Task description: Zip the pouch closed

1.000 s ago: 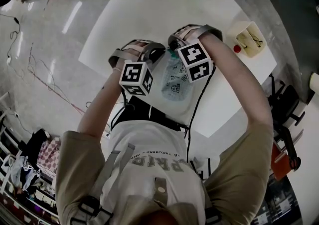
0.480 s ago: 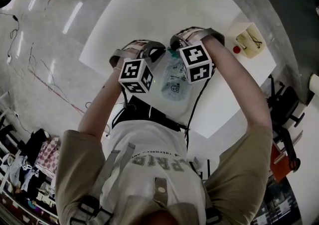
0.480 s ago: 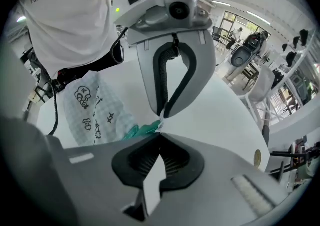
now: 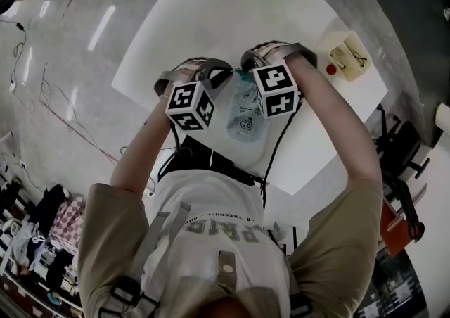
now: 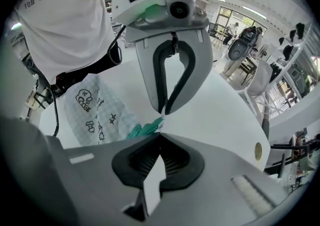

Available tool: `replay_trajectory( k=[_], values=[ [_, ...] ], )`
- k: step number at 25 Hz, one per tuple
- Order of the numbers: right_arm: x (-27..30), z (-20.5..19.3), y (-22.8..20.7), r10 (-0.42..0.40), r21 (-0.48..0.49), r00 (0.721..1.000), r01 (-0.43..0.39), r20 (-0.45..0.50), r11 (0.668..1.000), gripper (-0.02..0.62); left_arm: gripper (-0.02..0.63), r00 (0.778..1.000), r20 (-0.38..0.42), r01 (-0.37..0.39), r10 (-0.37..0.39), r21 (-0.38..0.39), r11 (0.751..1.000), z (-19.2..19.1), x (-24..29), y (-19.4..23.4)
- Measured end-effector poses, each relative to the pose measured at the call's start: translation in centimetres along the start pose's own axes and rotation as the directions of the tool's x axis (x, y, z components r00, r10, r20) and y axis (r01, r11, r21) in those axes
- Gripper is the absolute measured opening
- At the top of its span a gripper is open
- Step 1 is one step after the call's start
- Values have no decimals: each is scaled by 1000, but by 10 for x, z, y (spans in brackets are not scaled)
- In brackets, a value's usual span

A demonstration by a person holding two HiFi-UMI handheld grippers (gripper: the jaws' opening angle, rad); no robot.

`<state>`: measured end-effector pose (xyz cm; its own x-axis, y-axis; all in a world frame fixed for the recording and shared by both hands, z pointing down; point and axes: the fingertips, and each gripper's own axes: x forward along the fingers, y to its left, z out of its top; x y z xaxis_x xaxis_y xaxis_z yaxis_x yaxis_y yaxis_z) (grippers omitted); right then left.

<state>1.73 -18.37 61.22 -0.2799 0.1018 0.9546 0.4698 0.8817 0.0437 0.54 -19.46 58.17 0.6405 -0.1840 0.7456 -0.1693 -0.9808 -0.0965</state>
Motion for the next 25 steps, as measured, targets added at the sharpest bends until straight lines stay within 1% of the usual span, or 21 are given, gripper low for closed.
replay_trajectory(
  k=[6,10,14,18,25],
  values=[
    [-2,2,0,-18,-24,999,17,-26,1000,2,26,1000,4,6,-6,-2,1000,1,-3,-2],
    [-2,2,3,-23,-23,999,22,-32,999,2,26,1000,3,9,-9,4,1000,1,-3,-4],
    [2,-8,9,-21,-41,998,19,-67,999,2,26,1000,-11,13,-13,4,1000,-5,-3,-5],
    [1,-16,14,-17,-2,997,17,-70,1000,2,26,1000,-11,12,-12,-16,1000,-11,-7,-5],
    [-3,-24,26,-19,67,998,23,-59,997,2,26,1000,-13,17,-17,-17,1000,-14,-8,-9]
  ],
)
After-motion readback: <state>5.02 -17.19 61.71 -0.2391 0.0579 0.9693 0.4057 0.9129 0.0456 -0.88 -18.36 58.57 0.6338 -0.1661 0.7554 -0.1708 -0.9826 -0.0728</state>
